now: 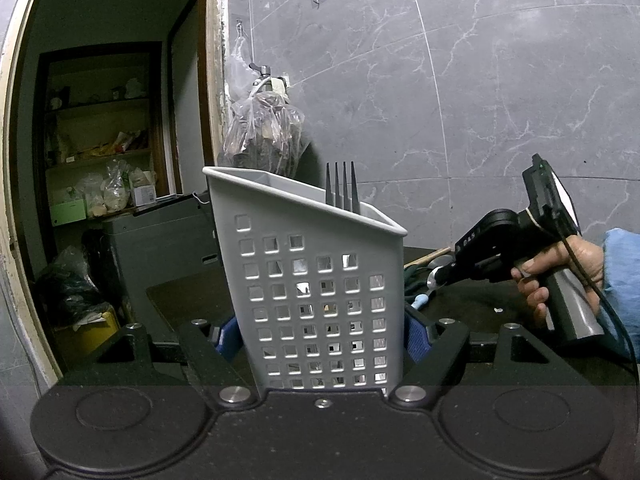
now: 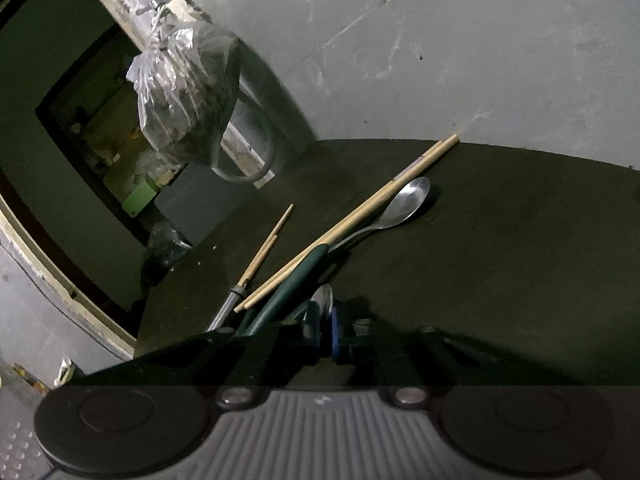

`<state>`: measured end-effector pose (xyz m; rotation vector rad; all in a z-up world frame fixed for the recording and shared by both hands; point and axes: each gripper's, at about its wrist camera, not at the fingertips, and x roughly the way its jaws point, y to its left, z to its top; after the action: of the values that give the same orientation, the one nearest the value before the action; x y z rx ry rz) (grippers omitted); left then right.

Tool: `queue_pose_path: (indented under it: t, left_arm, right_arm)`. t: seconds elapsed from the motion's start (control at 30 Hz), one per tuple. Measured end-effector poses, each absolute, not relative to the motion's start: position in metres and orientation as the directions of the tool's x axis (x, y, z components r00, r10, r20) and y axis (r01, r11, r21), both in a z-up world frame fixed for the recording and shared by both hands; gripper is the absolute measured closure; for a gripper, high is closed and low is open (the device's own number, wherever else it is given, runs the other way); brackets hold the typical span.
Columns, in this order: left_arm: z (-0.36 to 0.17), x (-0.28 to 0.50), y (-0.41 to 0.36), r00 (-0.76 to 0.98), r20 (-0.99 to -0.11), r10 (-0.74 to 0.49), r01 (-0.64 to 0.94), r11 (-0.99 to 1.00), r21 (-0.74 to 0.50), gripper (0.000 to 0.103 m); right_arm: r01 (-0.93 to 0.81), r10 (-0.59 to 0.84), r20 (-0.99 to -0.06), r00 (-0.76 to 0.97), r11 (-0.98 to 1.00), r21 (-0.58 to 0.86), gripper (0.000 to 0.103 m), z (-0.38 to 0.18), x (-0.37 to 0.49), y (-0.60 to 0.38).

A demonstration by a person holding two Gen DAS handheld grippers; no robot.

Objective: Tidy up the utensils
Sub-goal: 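Close the right gripper on the blue-handled spoon's bowl end, then lift the blue-handled spoon with the right gripper and carry it above the caddy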

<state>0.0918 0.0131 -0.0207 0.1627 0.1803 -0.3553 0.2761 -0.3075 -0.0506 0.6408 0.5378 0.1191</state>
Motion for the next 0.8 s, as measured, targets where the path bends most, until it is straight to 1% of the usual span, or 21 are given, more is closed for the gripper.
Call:
queue_pose_path:
  t: [0.3,0.47,0.8]
  left_arm:
    - [-0.021,0.092,0.014,0.922,-0.204,-0.33,0.359,0.925,0.126,0.025]
    - [-0.021,0.092,0.013,0.922,-0.203,-0.33,0.359,0.925,0.127,0.025]
    - [-0.021,0.092,0.013,0.922,-0.203,-0.33,0.359,0.925,0.127,0.025]
  right_arm:
    - [0.009,0.248,-0.378,0.892,0.826,0.563,0.099,-0.035,0.258,-0.304]
    - [-0.044,0.211,-0.313,0.926,0.883,0.467,0.1,-0.018,0.24,-0.293]
    - [-0.126,0.184,-0.197,0.963,0.953,0.274,0.1,0.01,0.209,-0.264]
